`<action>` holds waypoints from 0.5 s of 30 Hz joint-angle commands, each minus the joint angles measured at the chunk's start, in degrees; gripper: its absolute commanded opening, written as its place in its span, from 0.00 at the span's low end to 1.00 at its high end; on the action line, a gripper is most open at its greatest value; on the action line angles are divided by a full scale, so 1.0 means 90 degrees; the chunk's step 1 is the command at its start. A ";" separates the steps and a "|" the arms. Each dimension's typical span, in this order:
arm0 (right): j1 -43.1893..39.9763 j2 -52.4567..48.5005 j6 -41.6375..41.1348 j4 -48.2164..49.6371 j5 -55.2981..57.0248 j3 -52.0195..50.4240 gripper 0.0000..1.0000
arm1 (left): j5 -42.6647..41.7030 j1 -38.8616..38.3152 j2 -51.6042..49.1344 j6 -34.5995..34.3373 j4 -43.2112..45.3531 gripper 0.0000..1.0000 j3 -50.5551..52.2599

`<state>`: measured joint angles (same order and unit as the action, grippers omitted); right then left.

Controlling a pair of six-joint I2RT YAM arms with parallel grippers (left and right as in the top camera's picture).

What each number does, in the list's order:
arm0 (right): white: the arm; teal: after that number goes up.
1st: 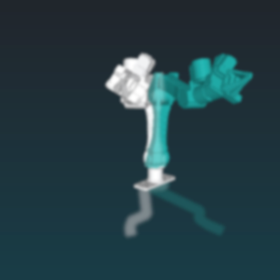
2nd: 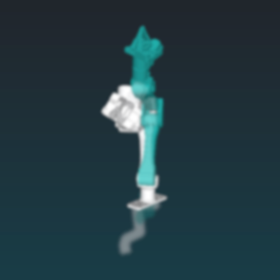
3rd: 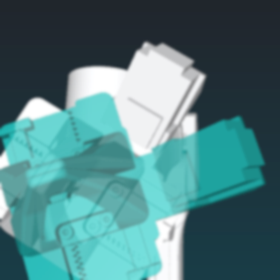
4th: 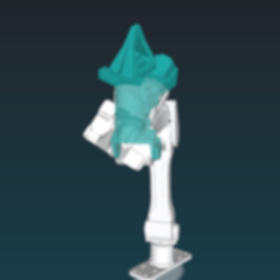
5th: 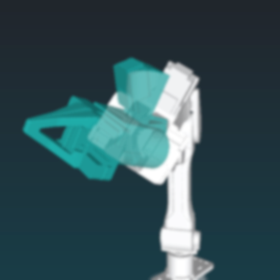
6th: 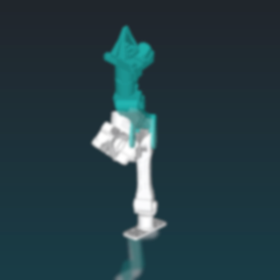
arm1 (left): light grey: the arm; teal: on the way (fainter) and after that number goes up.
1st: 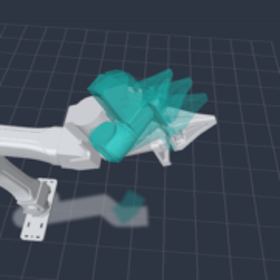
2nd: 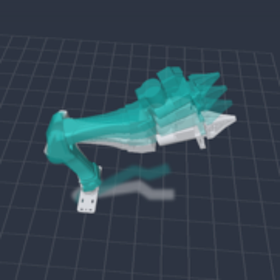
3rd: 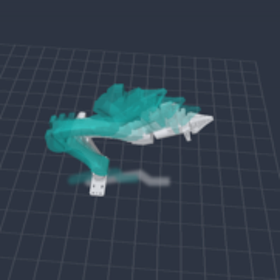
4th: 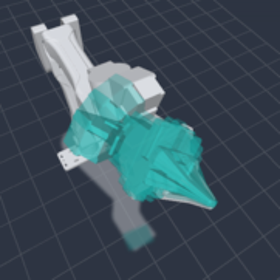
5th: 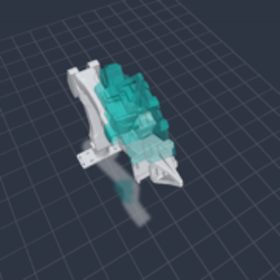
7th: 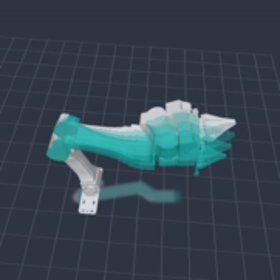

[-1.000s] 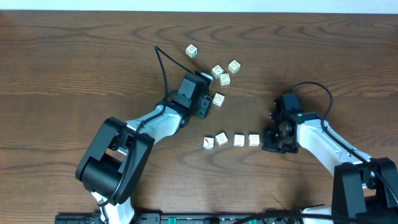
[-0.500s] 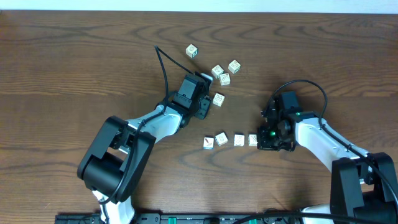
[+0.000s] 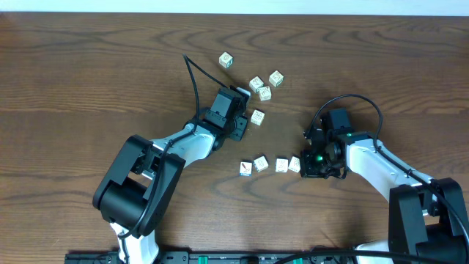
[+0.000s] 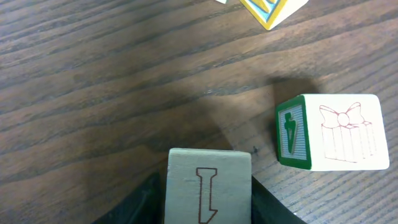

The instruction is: Lift 5 blocks

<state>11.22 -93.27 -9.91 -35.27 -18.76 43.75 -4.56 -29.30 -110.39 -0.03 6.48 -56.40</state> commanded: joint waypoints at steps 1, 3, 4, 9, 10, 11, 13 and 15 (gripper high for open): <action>0.0061 -0.0197 -0.0189 0.0002 0.0648 -0.0158 0.01 | -0.0095 0.0027 -0.0131 -0.0002 0.0015 0.40 -0.0124; 0.0053 -0.0197 -0.0364 -0.0012 0.0896 -0.0155 0.01 | -0.0095 0.0027 -0.0131 0.0000 0.0015 0.40 -0.0124; 0.0049 -0.0197 -0.0372 -0.0007 0.0911 -0.0153 0.01 | -0.0092 0.0027 -0.0131 0.0000 0.0015 0.40 -0.0124; 0.0051 -0.0197 -0.0369 0.0165 0.0908 -0.0117 0.01 | -0.0092 0.0027 -0.0131 0.0000 0.0015 0.40 -0.0124; 0.0051 -0.0197 -0.0367 0.0226 0.0903 -0.0117 0.01 | -0.0092 0.0027 -0.0131 0.0000 0.0015 0.40 -0.0124; 0.0053 -0.0197 -0.0350 0.0262 0.0855 -0.0114 0.01 | -0.0092 0.0027 -0.0131 0.0000 0.0017 0.40 -0.0124; 0.0063 -0.0197 -0.0231 0.0289 0.0784 -0.0109 0.01 | -0.0092 0.0027 -0.0131 0.0000 0.0017 0.40 -0.0124; 0.0061 -0.0197 -0.0221 0.0308 0.0789 -0.0100 0.01 | -0.0092 0.0027 -0.0131 0.0000 0.0019 0.40 -0.0124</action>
<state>11.22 -93.27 -12.43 -32.84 -17.10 43.77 -4.80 -29.30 -110.41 -0.05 6.50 -56.40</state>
